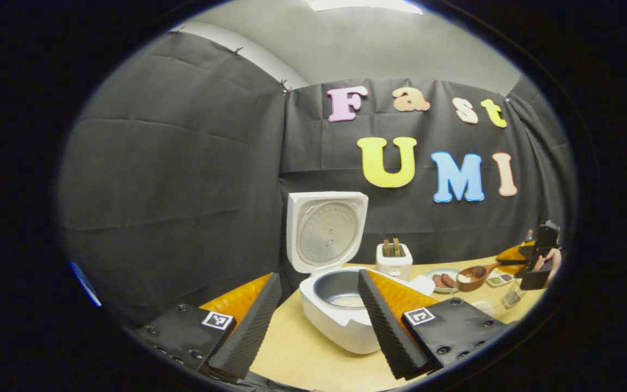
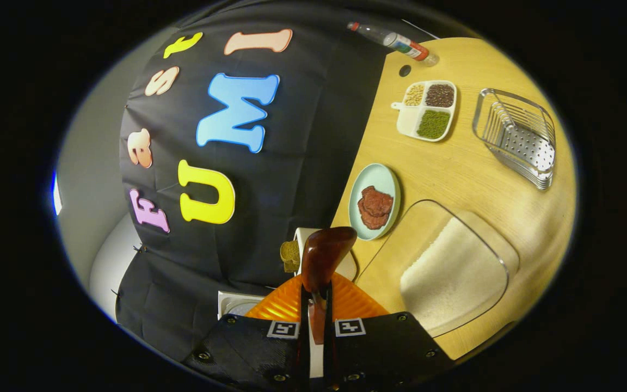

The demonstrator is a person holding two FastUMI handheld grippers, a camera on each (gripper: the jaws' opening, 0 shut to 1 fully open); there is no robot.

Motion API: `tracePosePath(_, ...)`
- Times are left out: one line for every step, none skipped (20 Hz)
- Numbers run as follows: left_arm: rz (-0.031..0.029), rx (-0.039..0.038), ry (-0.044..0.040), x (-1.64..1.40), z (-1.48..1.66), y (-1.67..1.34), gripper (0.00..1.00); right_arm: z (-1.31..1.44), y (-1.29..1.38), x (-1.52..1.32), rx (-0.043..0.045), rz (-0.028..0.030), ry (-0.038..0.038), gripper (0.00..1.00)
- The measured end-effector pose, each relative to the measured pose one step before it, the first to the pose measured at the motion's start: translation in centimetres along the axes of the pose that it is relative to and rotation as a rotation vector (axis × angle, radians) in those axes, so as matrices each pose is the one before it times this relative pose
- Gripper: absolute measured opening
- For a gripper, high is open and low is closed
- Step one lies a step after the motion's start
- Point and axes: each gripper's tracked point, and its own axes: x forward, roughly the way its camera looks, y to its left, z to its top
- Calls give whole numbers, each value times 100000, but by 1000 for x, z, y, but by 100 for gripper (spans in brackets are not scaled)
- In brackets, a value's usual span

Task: Close the left gripper, press the button to open the rice cooker; take a wooden spoon from the chopstick holder with the right hand, scoop a spoonful of rice and pour it into the rice cooker, then put the wooden spoon back into the chopstick holder.

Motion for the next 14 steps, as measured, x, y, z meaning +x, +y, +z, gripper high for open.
tracePosePath(1409,89,117,-242,-149,517,100,-781,1044,450,-1052,1347,1625,10)
tracePosePath(1625,764,-90,-102,-35,583,100,-709,935,737,-948,1604,1903,10)
tracePosePath(1456,913,-117,-255,71,378,100,-868,931,779,-1271,1930,2198,10)
tracePosePath(1290,431,78,-233,-36,436,100,-950,925,790,-981,1637,2313,10)
tracePosePath(1100,-120,423,-247,-101,381,100,-917,849,678,-950,1439,2174,10)
tracePosePath(1209,-446,633,-254,-152,509,98,-830,785,848,-1302,1108,1918,9)
tracePosePath(1495,-458,587,18,-432,538,100,-959,673,985,-1759,629,1741,10)
tracePosePath(1404,-462,528,-111,-258,572,100,-885,695,907,-1811,523,1531,10)
tracePosePath(1550,-295,403,-193,-206,623,100,-716,639,745,-1834,807,1458,10)
tracePosePath(1613,126,440,-158,-86,673,100,-705,633,882,-845,937,1638,10)
tracePosePath(1580,335,505,-271,-300,792,100,-858,556,719,104,912,1885,10)
tracePosePath(1467,88,377,-174,-181,674,100,-554,595,945,151,951,1266,10)
tracePosePath(1457,-237,319,-262,-28,667,100,-405,437,914,-206,417,636,10)
tracePosePath(1395,-581,343,-143,-114,679,98,-425,376,956,-1209,88,818,10)
